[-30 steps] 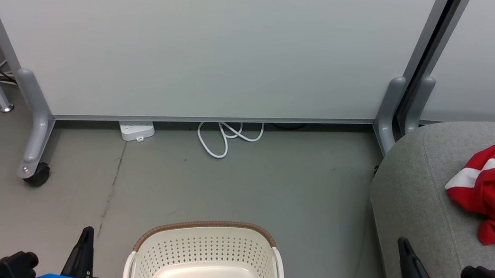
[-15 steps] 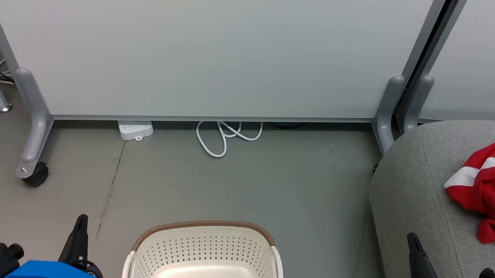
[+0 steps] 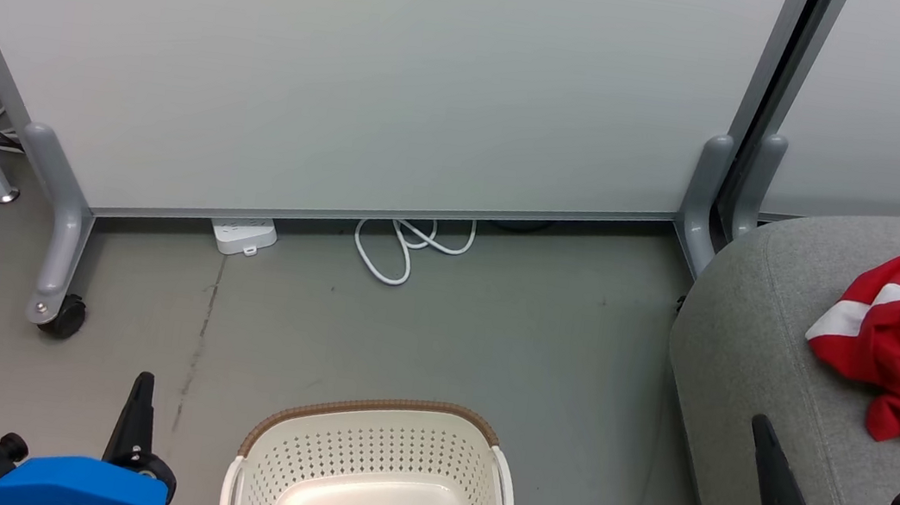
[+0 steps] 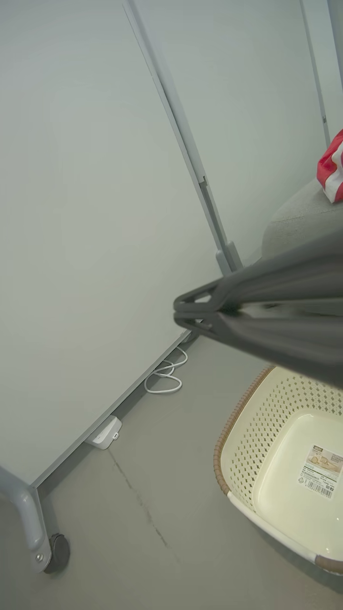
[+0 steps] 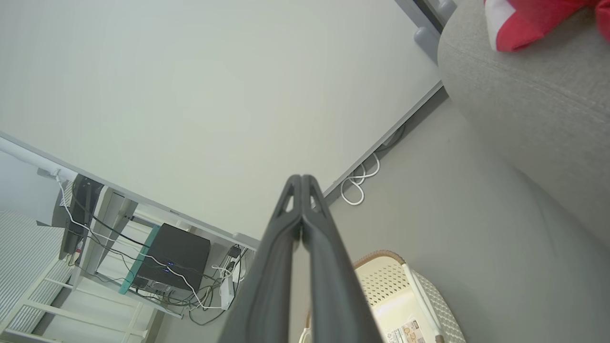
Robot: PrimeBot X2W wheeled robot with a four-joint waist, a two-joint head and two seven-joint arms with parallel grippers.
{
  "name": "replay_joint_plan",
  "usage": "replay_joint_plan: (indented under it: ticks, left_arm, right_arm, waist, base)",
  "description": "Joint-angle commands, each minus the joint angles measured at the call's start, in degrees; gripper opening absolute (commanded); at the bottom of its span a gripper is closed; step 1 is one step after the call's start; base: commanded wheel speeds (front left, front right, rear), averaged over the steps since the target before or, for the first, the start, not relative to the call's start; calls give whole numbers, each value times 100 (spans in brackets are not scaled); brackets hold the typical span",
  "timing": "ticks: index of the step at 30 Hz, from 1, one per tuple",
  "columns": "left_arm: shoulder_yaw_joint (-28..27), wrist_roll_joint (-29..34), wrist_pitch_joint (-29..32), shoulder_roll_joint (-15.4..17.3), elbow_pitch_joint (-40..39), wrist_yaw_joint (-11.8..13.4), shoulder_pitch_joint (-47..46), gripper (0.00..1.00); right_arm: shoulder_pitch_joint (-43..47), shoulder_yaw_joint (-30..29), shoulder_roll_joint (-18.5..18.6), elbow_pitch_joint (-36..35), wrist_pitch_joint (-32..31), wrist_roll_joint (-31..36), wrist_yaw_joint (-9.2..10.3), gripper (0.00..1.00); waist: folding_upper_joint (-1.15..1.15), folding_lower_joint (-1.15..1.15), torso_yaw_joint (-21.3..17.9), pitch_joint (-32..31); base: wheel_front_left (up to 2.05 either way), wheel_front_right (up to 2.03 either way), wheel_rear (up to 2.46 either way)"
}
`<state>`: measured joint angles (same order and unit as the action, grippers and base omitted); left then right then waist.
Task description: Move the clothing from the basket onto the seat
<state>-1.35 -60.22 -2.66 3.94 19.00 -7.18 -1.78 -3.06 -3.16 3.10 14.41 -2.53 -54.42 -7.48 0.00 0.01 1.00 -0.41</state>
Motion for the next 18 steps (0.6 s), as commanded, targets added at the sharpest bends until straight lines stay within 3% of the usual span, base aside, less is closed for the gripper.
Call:
replay_joint_plan:
  ticks: [1, 18]
  left_arm:
    - [-57, -145, 35, 15, -90, -24, -173, 0]
    - [-200, -1063, 306, -20, -221, -31, -278, 0]
  right_arm:
    - [-163, -29, -6, -71, -27, -176, -2, 0]
    - [-219, -126, -12, -66, -140, -1256, -2, 0]
  waist:
    - [0, 0, -2, 1]
    - [0, 0, -25, 15]
  base:
    - [0, 0, 0]
    - [0, 0, 0]
